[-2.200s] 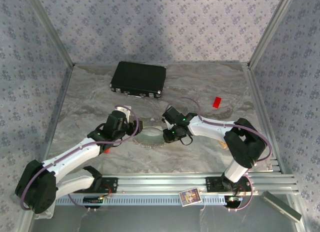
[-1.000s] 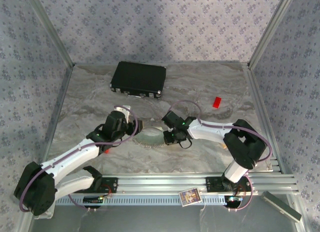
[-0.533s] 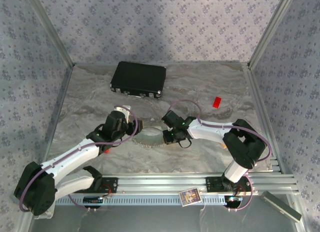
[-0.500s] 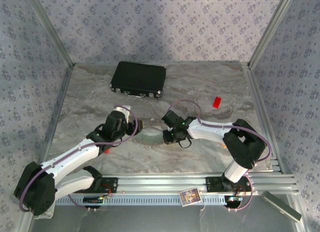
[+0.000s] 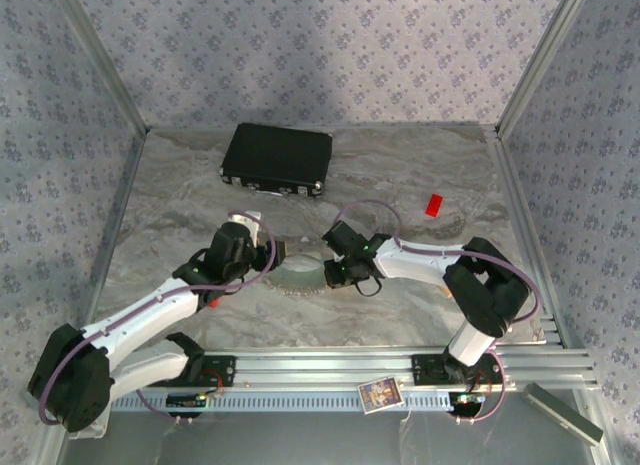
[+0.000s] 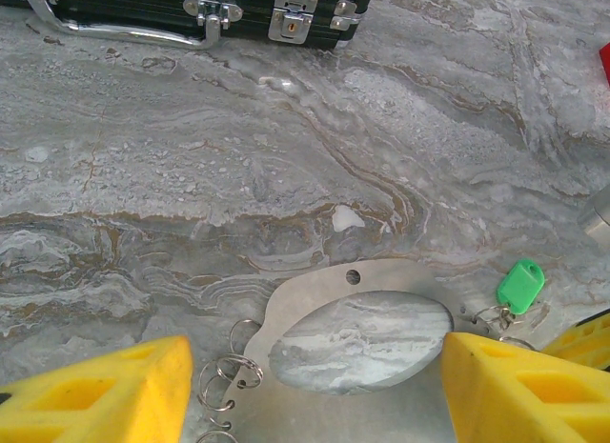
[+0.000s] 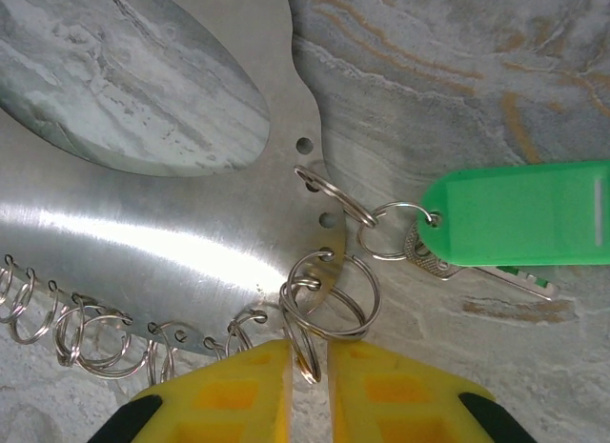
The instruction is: Put the keys on the keyring
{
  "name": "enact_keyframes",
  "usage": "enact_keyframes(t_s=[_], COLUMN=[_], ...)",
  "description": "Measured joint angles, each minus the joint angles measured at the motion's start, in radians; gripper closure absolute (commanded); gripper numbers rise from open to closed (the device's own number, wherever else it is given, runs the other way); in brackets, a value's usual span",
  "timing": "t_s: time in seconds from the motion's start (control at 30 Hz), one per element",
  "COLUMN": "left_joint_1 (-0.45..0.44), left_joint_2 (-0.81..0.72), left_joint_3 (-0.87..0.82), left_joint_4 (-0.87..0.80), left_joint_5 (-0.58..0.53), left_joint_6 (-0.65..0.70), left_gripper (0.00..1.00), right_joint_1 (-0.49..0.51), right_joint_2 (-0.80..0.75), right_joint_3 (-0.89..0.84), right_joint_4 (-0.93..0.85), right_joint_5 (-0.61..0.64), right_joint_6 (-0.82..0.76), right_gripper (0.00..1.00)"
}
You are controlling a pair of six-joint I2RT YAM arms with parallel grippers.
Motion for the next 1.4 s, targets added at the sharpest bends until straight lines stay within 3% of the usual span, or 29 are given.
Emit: enact_keyframes(t_s=[0.53, 0.87, 1.4], left_joint_1=[0.0, 0.0, 0.0], left_joint_2=[0.0, 0.0, -0.002], left_joint_3=[0.0, 0.0, -0.007], left_joint_4=[0.0, 0.0, 0.004], left_joint_5=[0.0, 0.0, -0.001], left_joint_6=[0.0, 0.0, 0.0], left_gripper=[0.31, 0.31, 0.31], right_joint_1=[0.0, -0.001, 0.039], right_joint_2=[0.036, 0.036, 0.036], right_joint_3=[0.018, 0.03, 0.116], right_joint_4=[0.031, 0.045, -0.03], right_joint_5=[0.0, -0.003, 0.045], right_joint_6=[-0.013, -0.075, -0.415], right_gripper=[0.84, 0.96, 1.0])
